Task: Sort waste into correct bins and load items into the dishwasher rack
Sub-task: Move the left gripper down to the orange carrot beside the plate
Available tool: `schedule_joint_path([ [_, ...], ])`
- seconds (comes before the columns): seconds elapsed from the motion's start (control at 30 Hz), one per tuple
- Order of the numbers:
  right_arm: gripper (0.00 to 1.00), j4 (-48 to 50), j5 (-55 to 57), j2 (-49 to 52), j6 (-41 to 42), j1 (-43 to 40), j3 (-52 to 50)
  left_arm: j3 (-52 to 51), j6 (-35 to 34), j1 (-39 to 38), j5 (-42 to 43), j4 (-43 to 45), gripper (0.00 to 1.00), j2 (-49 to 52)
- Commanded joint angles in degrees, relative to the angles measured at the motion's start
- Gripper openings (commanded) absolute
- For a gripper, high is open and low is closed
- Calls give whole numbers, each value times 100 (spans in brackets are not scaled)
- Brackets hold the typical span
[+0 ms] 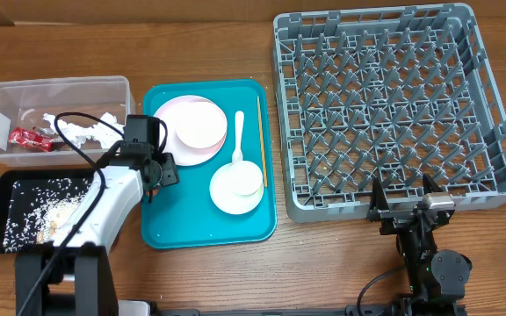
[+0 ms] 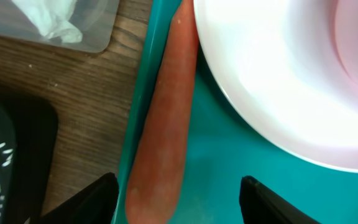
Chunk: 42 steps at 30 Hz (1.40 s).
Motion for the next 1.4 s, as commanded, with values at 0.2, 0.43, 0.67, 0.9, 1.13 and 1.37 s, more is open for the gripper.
schedule_joint_path([
  [0.2, 100, 31, 31, -61, 24, 26, -61, -33, 109, 28, -74, 175, 54, 717],
  [0.43, 100, 31, 31, -61, 24, 26, -61, -26, 107, 28, -52, 177, 50, 717],
  [0.67, 100, 31, 31, -61, 24, 26, -61, 208, 109, 28, -55, -111, 43, 686],
  [0.9, 100, 31, 31, -61, 24, 26, -61, 870, 109, 28, -76, -1019, 44, 553],
  [1.13, 100, 28, 31, -61, 24, 26, -61, 1163, 103, 28, -72, -1386, 46, 365],
  [1.37, 100, 31, 31, -61, 22, 26, -61, 1126, -103, 28, -57, -1198, 60, 376],
])
